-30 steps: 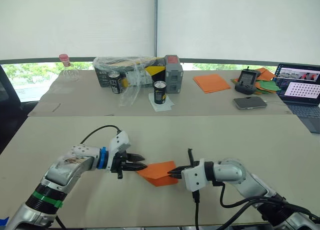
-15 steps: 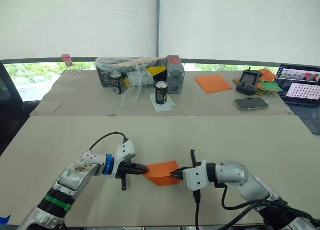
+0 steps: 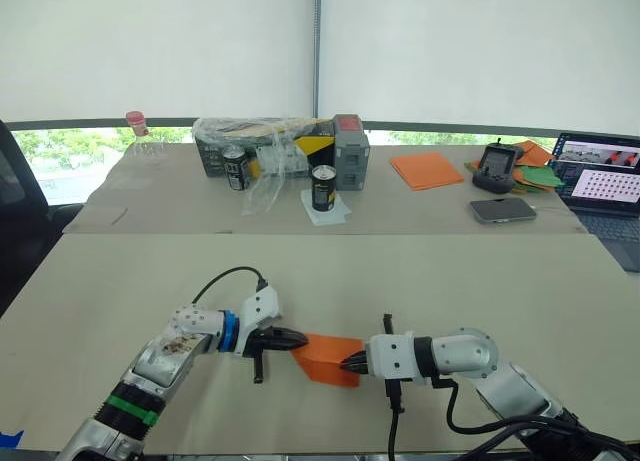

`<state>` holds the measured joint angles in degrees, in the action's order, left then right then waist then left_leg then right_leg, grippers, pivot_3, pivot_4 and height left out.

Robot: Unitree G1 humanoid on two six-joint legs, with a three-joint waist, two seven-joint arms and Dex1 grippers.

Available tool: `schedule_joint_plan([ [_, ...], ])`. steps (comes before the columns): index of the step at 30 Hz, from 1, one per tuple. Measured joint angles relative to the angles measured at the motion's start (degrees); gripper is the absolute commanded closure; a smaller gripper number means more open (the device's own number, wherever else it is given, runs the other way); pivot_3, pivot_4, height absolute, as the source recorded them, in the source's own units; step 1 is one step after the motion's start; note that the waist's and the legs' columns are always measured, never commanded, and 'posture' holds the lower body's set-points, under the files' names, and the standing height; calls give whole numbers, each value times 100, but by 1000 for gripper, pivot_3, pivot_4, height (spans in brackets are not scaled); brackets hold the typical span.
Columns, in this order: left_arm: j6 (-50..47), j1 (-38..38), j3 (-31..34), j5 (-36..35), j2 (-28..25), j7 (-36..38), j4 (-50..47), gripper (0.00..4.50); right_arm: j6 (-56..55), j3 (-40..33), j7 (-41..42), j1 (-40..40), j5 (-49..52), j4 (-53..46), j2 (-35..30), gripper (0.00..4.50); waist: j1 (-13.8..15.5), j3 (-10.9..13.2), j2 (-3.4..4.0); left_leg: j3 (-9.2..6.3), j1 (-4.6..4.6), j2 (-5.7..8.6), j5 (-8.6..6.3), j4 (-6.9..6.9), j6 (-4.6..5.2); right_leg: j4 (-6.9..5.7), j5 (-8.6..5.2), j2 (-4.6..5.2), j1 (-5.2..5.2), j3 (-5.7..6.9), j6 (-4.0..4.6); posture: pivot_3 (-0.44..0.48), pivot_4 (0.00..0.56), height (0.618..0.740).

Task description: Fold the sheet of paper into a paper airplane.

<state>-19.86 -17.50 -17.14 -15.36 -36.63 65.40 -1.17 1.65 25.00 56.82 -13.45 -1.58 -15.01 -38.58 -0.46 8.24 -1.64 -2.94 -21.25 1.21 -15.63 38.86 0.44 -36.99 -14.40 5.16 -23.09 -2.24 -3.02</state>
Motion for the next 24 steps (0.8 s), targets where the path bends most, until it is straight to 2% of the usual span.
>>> schedule_joint_plan([
  [4,136,264,12,1,-213,82,-148,4500,594,-179,159,-134,328,-26,68,3181,-26,-3,5,0,8,-4,-1,-2,2,0,0,0,4,-3,0,0,150,740],
  [7,298,296,4,18,-222,91,-124,4500,645,-196,323,-153,339,-172,-183,2174,-21,-6,11,0,9,-4,-3,-2,5,0,0,-1,5,-2,0,0,150,740],
  [11,476,278,24,44,-254,127,-45,4500,814,-468,416,145,518,-740,-461,2174,-23,-9,11,-1,10,-6,-4,-2,7,1,-1,-1,8,-2,0,0,150,740],
  [16,625,221,63,45,-262,155,87,4500,433,-599,210,392,252,-625,-519,2174,-37,-12,16,3,14,-5,-5,-2,7,-1,-1,-2,10,-3,0,0,150,740],
  [24,1192,13,75,220,-89,110,576,4500,214,-504,37,278,97,-415,-117,2174,-15,-15,20,1,14,-2,-5,0,7,-2,-1,2,14,-2,0,0,150,740],
])
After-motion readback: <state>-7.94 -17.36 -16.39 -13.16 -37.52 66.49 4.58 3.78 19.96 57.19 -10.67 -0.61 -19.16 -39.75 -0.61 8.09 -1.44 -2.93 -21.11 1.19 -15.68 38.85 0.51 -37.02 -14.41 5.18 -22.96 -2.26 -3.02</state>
